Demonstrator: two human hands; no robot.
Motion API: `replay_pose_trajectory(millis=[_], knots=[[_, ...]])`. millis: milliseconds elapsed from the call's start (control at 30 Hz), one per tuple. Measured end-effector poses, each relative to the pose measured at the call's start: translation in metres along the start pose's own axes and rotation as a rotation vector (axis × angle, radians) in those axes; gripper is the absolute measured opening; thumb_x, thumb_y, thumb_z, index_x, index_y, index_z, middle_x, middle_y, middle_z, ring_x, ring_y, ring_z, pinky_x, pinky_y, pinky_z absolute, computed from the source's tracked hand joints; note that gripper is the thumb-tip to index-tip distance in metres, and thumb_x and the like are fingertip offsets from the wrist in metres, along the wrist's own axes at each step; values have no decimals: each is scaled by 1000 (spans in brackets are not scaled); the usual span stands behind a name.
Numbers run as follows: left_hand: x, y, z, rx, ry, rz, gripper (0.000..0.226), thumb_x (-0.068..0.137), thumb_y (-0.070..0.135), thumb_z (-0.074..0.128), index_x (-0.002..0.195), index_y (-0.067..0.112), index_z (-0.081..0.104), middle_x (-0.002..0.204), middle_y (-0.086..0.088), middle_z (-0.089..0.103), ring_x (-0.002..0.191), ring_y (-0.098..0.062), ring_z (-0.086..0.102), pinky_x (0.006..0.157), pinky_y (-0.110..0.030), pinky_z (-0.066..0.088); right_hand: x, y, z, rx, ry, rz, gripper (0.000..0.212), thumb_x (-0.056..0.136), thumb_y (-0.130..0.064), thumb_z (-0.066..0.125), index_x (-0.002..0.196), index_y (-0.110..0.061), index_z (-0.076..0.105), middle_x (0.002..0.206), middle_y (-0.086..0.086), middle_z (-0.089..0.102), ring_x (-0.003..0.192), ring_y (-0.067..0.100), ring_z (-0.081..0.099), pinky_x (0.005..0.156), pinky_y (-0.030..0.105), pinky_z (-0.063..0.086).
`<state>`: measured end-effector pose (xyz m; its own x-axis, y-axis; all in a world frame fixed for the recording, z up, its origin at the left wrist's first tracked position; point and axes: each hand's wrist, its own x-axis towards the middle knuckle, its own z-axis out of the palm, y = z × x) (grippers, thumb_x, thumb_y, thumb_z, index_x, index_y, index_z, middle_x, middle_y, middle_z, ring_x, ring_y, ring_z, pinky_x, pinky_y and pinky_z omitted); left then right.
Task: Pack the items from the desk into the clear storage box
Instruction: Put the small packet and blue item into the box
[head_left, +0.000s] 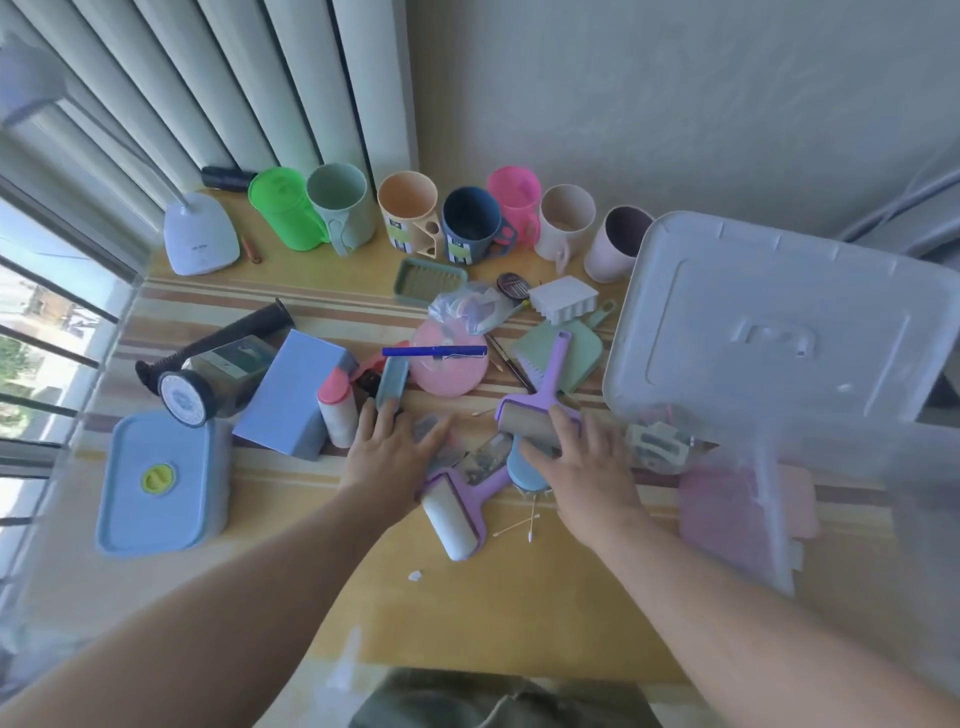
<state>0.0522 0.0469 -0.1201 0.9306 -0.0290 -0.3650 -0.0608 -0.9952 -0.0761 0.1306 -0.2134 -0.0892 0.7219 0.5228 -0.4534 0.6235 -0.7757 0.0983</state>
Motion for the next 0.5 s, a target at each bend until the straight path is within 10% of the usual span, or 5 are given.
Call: replay_pose_trajectory(millis=[300,500], knots=[[-17,-15,-16,-175,208,70,104,62,52,83,154,35,37,102,-11,56,117,-40,47,111,-54,33,20,-6,-9,-79,-25,-131,72,89,-10,70,147,-43,45,172,11,-3,153,51,2,119,71,9],[-32,-20,-28,-223,198,30,103,63,50,80,155,32,38,112,-8,64,122,-39,48,109,-51,34,1,15,-5,58,27,-62,42,73,-16,84,107,-32,66,150,10,33,128,43,38,97,54,44]])
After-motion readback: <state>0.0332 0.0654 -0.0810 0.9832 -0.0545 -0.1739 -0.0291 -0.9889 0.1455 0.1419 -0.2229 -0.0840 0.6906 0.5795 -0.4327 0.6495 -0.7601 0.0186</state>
